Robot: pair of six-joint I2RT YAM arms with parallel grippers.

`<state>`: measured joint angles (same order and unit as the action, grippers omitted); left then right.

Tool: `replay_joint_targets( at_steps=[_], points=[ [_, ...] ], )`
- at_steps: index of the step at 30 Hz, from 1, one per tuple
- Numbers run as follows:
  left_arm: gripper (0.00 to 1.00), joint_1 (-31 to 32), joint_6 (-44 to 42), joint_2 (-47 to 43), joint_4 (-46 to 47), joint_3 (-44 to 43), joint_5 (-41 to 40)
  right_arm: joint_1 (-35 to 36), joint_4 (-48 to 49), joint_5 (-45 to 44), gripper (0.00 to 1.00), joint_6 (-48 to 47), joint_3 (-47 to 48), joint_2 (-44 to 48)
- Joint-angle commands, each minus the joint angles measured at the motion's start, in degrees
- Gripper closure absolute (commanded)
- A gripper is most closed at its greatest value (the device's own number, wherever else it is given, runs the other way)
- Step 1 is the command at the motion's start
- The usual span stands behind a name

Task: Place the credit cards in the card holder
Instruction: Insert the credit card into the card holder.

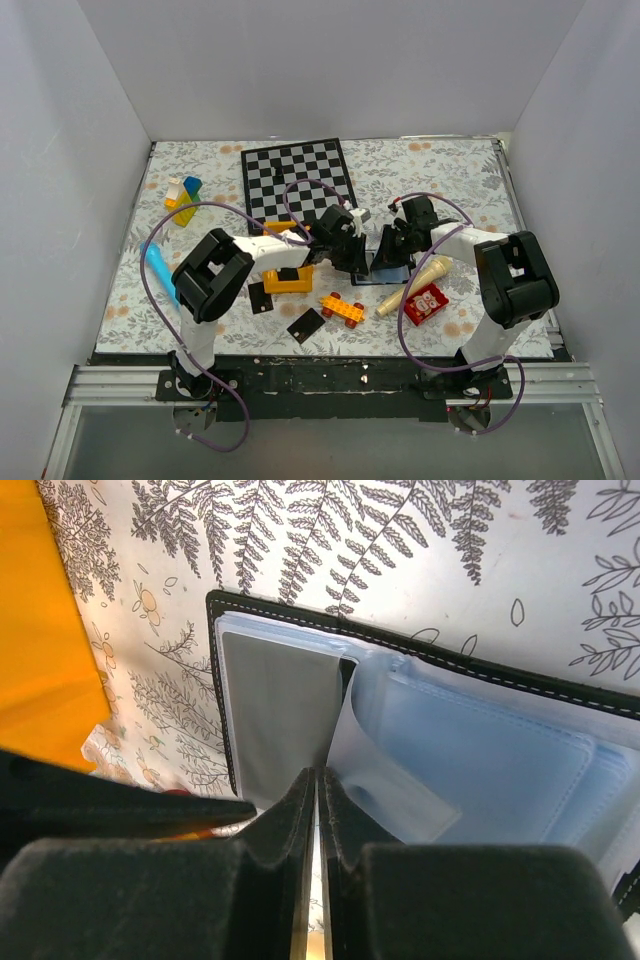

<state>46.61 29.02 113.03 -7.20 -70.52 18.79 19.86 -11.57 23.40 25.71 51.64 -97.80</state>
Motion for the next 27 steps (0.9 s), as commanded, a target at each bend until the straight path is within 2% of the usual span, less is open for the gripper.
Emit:
replay_joint_targets(
  at_steps=[1, 10, 27],
  points=[
    [0.87, 2.25, -2.20, -5.80, 6.84, 1.09, 2.39, -0.08, 0.50, -0.11, 0.89, -0.31, -0.13, -0.99],
    [0.87, 3.49, -2.21, -1.68, 8.87, -0.84, 1.96, -0.35, 0.50, 0.33, 0.89, -0.05, -0.22, -0.81],
    [0.88, 3.49, 0.08, 4.39, 2.81, -1.81, -4.02, -2.89, 1.02, 3.23, 0.90, 1.70, -1.80, 6.21]
  ],
)
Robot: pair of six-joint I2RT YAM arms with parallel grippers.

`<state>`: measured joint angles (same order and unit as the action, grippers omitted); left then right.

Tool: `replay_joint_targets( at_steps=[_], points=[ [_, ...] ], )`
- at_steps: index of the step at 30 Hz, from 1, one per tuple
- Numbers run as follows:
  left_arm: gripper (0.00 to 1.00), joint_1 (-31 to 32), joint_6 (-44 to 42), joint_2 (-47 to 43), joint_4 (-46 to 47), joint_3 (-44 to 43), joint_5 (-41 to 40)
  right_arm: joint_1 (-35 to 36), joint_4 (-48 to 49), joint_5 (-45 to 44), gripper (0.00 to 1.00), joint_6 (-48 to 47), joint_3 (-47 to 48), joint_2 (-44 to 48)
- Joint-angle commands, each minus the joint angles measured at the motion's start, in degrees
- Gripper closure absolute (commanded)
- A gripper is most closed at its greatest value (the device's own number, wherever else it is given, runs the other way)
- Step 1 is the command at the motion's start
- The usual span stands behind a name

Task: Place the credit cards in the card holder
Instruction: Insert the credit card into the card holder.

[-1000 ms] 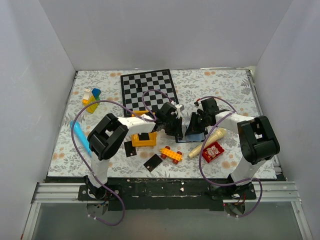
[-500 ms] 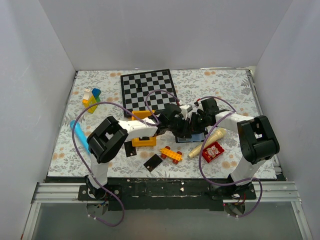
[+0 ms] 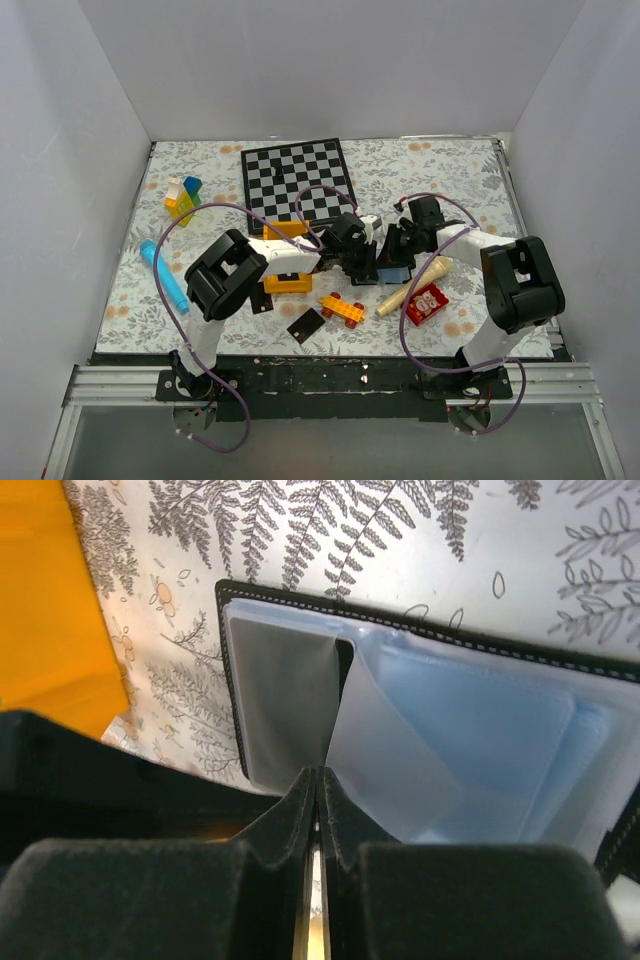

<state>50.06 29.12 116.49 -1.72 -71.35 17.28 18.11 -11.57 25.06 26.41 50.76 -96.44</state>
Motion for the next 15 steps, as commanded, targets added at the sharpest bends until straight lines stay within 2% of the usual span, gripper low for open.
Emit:
replay_joint_targets(
  at_steps=[1, 7, 15],
  points=[
    [0.89, 0.12, -0.03, 1.02, -2.68, -0.89, -2.43, -1.67, 1.11, 0.96, 0.89, 1.44, -1.28, 6.17],
    [0.89, 0.04, 0.14, 0.67, -2.94, -0.19, -2.78, -3.17, -2.57, -7.73, 0.85, 2.07, -2.51, 13.12],
    [0.89, 0.04, 0.58, 0.23, -2.77, 0.51, -3.04, -3.17, -8.38, -12.05, 0.90, -0.05, -0.05, 10.93]
  ],
)
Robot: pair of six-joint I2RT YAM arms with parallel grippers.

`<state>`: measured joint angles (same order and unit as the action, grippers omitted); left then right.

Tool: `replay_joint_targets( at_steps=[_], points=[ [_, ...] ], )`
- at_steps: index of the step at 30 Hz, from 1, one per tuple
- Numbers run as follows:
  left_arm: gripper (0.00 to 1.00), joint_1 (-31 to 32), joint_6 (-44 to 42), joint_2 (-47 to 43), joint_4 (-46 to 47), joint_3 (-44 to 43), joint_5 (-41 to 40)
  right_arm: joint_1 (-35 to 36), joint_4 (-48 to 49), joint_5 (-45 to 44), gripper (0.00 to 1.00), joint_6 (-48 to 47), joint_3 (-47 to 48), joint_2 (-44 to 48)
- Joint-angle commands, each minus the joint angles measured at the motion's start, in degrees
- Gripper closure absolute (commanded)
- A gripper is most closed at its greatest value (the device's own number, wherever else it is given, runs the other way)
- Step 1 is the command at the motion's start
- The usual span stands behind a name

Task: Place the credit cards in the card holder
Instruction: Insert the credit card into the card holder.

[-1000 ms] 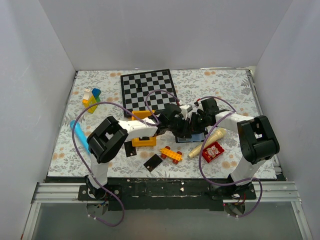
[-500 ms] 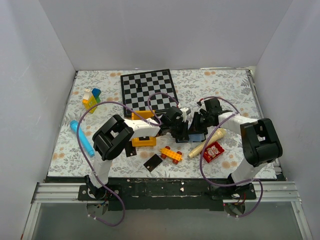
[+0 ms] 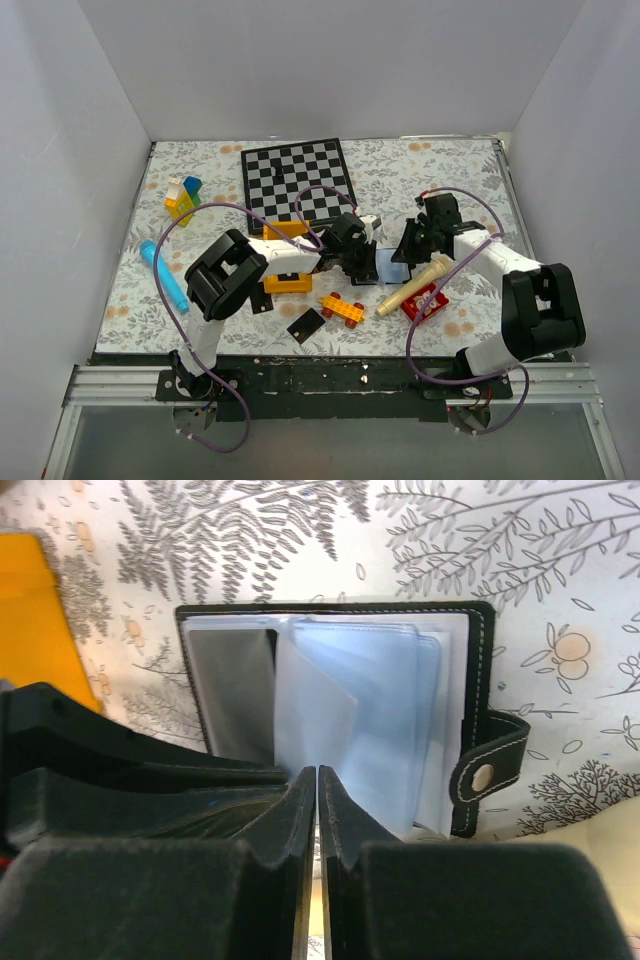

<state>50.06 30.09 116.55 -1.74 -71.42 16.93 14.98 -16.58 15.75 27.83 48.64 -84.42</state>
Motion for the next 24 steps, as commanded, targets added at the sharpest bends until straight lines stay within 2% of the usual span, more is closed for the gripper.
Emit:
replay_joint_targets(
  at_steps=[1, 6, 15, 24],
  points=[
    [0.89, 0.12, -0.29, 0.08, -2.74, 0.66, -2.78, -0.13, -3.46, -2.39, 0.91, -1.55, 2.07, -1.44],
    [0.90, 0.03, -0.12, -0.18, -2.66, 1.19, -3.04, -0.04, -3.46, -1.95, 0.95, -1.47, 1.81, -2.59],
    [0.91, 0.03, 0.06, -0.62, -2.74, 1.37, -3.13, -0.04, -3.55, -1.34, 0.97, -1.99, 2.33, -5.66],
    [0.91, 0.03, -0.12, -1.68, -2.92, 1.37, -2.95, -0.04, 0.75, 3.67, 0.97, -1.82, 1.81, -7.42]
  ],
)
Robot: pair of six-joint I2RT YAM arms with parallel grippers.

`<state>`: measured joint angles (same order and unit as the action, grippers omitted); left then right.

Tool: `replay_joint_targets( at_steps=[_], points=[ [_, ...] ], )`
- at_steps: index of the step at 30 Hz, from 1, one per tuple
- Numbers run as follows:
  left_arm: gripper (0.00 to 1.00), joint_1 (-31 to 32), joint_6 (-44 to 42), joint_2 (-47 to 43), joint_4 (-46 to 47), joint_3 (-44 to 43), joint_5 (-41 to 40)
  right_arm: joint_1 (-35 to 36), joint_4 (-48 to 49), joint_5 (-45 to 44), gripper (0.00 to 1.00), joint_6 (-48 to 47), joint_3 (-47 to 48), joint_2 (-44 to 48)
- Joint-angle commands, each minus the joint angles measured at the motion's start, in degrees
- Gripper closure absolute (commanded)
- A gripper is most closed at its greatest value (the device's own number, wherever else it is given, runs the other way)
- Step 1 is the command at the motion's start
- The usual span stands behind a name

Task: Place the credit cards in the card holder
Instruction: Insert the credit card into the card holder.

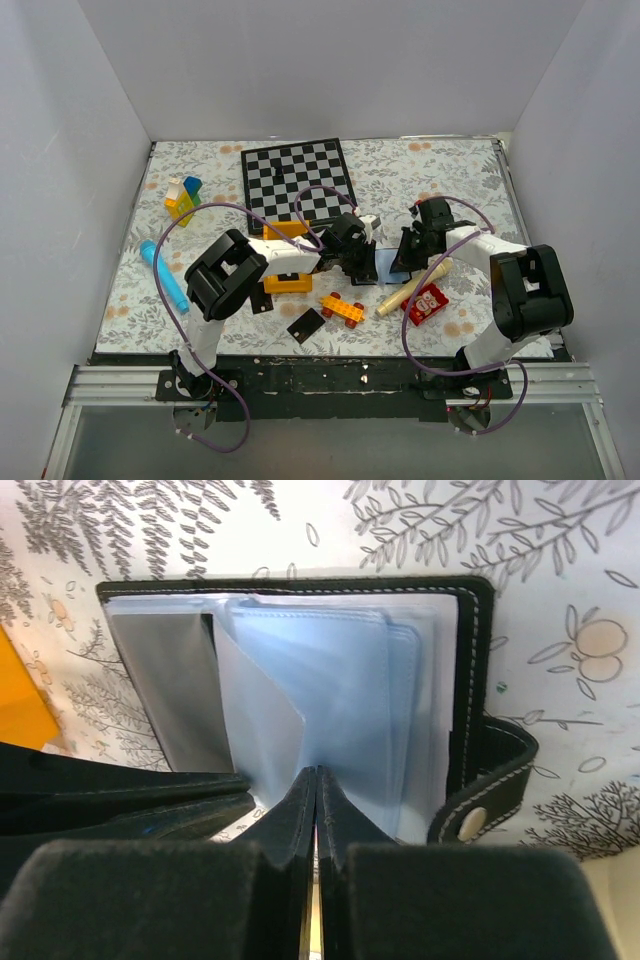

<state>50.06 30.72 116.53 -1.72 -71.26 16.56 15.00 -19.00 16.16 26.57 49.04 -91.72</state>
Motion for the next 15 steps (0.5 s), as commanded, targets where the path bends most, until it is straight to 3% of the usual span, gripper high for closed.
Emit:
replay_joint_targets(
  at_steps=[1, 15],
  points=[
    [0.91, 0.03, -0.66, -2.01, -3.03, 1.13, -2.67, -0.06, 3.53, 3.78, 0.97, -0.64, 1.33, -0.30],
    [0.90, -1.72, 0.92, -14.39, -4.87, 4.11, -9.60, -0.06, 9.07, 10.03, 0.97, 0.59, 0.18, -1.62]
  ],
)
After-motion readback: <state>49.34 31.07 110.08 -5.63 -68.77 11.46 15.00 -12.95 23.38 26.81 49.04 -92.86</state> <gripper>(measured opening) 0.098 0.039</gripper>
